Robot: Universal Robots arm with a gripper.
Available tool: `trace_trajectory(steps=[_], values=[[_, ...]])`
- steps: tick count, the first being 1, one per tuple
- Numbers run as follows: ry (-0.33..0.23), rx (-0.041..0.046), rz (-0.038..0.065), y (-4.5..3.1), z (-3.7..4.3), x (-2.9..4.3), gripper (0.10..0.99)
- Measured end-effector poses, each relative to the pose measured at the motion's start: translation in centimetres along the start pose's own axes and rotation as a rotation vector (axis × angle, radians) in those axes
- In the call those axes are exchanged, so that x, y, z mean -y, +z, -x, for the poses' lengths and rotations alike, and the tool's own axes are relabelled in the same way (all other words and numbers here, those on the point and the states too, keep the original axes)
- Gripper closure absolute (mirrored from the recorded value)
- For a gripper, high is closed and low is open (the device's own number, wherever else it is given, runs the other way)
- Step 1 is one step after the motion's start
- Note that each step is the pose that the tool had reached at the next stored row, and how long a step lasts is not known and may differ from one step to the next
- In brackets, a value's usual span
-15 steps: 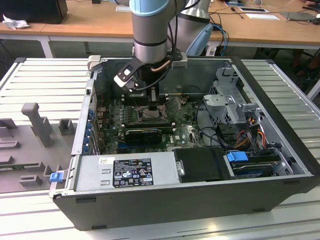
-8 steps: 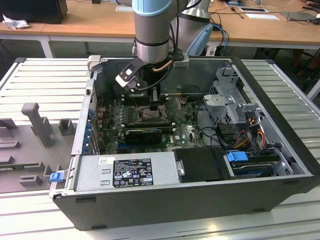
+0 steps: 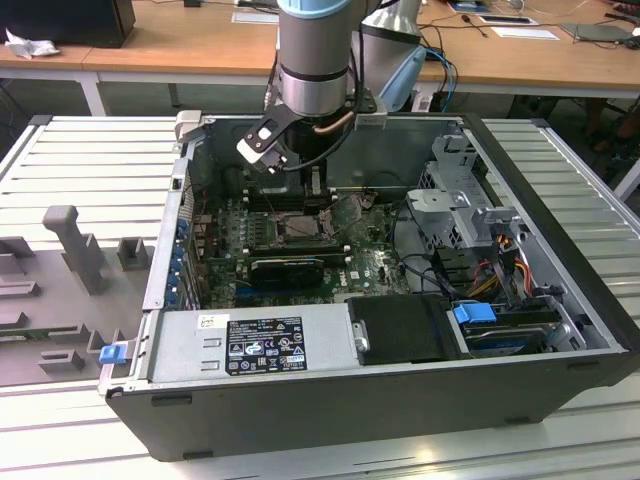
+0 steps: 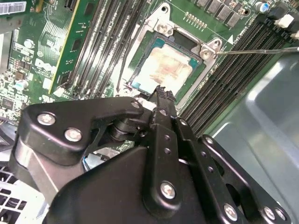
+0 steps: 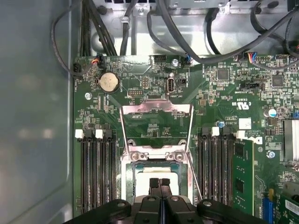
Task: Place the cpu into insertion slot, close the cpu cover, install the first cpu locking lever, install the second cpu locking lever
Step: 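Close the cpu cover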
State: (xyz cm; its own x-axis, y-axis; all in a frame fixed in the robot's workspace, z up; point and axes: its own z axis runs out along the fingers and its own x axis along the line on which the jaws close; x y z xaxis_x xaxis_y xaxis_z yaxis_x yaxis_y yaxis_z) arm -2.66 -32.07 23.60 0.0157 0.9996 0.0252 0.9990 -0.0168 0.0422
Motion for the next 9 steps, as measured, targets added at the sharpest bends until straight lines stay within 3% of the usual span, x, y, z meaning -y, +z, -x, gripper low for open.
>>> trace_trajectory(steps=[4,9], values=[[0.001,0.0001,-0.007,-0.38,-0.01,-0.2,0.98],[0.001,0.0,-0.007,-2.34,-0.07,-0.28,0.98]])
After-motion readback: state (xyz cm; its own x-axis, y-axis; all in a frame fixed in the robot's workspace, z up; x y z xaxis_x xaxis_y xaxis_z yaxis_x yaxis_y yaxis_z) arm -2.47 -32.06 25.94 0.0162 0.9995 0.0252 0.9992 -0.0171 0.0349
